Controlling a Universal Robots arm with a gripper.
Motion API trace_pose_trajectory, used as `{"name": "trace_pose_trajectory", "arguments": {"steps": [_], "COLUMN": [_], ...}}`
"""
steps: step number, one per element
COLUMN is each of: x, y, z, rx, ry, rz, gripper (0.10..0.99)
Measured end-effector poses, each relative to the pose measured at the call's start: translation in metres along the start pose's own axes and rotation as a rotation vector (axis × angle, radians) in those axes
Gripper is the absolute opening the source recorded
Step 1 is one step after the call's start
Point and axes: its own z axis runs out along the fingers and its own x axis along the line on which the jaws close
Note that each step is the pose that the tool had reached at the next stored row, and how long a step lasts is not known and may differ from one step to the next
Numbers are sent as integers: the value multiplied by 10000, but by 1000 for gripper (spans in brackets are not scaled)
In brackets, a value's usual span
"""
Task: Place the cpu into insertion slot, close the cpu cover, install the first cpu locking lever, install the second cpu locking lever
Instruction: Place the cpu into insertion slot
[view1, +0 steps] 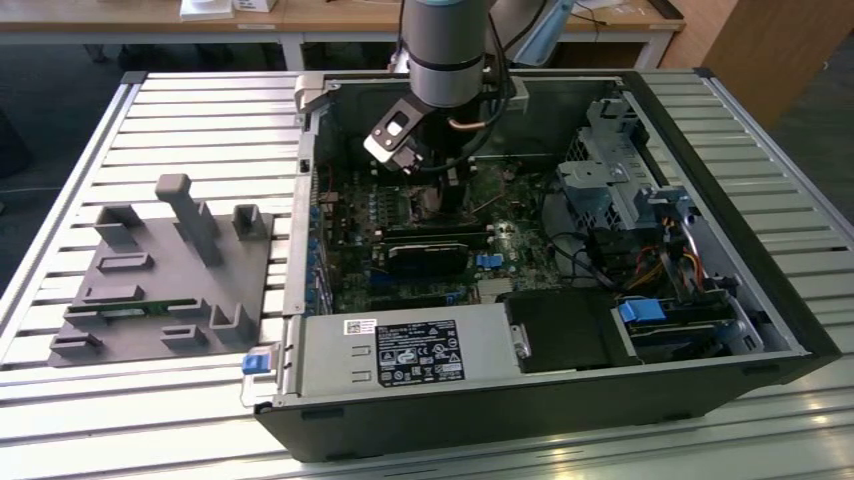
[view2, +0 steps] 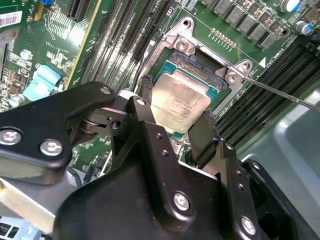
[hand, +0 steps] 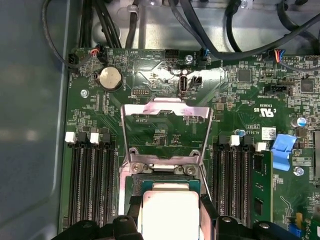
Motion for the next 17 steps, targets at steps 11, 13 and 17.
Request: {"name": "trace_pose_trajectory", "arguments": {"steps": [11,13,17], "x": [7,15,35], "y": [-4,-5,-5], "z": [60,66,80], "rx": [27,31,43], "ry": [-1,-1,-1], "rz": [7,13,14], "gripper": [537,537,537]}}
